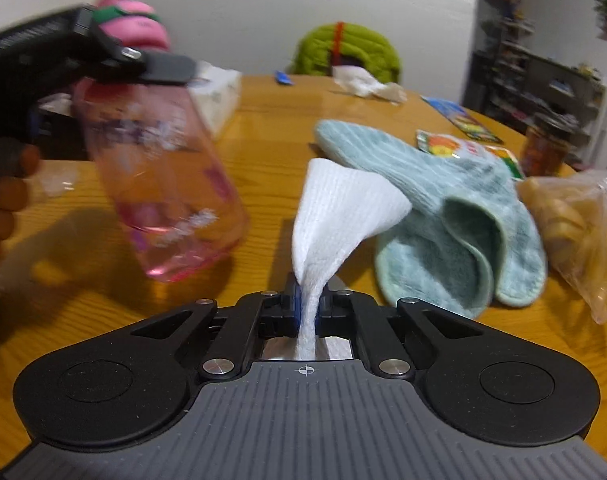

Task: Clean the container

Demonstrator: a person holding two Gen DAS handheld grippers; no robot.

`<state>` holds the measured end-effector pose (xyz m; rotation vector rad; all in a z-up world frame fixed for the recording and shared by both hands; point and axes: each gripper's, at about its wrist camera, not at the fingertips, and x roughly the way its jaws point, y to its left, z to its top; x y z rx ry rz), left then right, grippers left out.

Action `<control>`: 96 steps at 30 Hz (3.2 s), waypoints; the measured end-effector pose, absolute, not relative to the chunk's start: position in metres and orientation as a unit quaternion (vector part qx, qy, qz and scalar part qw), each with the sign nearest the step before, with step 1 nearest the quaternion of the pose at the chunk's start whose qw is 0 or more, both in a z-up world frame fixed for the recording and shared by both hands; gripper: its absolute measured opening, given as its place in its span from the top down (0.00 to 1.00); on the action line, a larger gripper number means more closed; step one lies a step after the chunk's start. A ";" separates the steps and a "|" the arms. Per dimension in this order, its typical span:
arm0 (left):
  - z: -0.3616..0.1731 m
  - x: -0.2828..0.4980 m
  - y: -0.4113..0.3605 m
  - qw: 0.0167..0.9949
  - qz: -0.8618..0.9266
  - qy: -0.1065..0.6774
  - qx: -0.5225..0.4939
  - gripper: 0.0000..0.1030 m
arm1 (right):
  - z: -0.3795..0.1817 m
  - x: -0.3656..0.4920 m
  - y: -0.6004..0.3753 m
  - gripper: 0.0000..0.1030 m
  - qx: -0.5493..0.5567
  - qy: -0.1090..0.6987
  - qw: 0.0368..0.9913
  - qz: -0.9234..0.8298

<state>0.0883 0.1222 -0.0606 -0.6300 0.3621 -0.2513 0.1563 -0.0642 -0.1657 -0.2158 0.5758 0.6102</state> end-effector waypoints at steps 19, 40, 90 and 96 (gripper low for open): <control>-0.067 0.103 0.128 0.934 -0.125 0.173 -0.288 0.30 | -0.158 0.142 -0.074 0.91 -0.124 0.268 0.879 0.373; -0.068 0.106 0.128 0.935 -0.127 0.173 -0.281 0.30 | -0.162 0.141 -0.069 0.92 -0.137 0.277 0.864 0.398; -0.065 0.104 0.118 0.945 -0.132 0.169 -0.247 0.30 | -0.164 0.113 -0.083 0.89 -0.197 0.231 0.867 0.396; -0.064 0.103 0.116 0.947 -0.134 0.168 -0.240 0.30 | -0.162 0.131 -0.087 0.87 -0.176 0.235 0.887 0.356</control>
